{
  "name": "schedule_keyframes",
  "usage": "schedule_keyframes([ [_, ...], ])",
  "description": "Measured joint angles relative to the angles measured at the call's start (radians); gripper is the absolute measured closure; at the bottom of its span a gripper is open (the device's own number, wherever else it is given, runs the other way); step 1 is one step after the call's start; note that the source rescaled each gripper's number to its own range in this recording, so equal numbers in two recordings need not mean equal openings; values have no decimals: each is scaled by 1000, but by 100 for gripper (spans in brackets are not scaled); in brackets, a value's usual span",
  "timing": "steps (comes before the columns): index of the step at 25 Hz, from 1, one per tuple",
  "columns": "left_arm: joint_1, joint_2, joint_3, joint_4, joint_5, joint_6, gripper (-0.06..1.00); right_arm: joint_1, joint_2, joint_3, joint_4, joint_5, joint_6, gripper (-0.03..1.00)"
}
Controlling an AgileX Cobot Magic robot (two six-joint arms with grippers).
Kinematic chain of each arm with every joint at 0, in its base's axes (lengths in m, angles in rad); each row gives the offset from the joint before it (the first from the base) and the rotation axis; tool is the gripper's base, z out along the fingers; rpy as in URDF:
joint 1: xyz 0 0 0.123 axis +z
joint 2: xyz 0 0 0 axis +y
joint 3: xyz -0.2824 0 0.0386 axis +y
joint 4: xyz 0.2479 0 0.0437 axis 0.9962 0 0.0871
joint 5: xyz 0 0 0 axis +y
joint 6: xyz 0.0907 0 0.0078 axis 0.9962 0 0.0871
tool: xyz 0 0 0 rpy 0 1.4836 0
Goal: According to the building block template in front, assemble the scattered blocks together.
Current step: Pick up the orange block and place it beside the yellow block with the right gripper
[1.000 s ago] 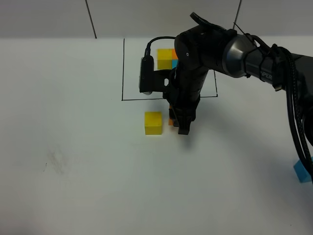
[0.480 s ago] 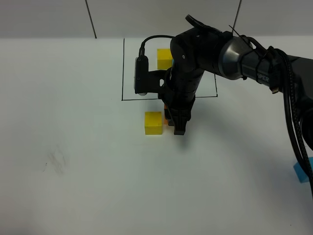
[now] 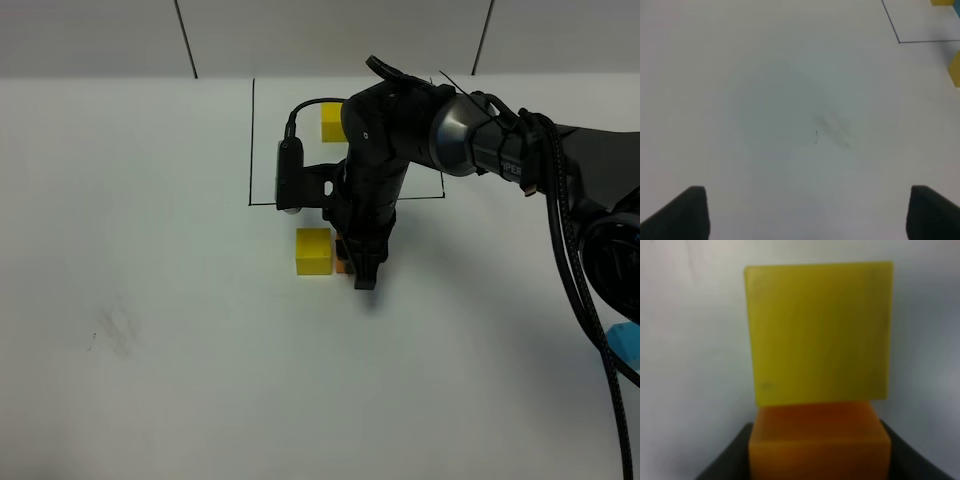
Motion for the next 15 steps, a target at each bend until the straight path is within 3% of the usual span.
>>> schedule_keyframes([
  [15, 0, 0, 0, 0, 0, 0, 26, 0, 19, -8, 0, -14, -32, 70],
])
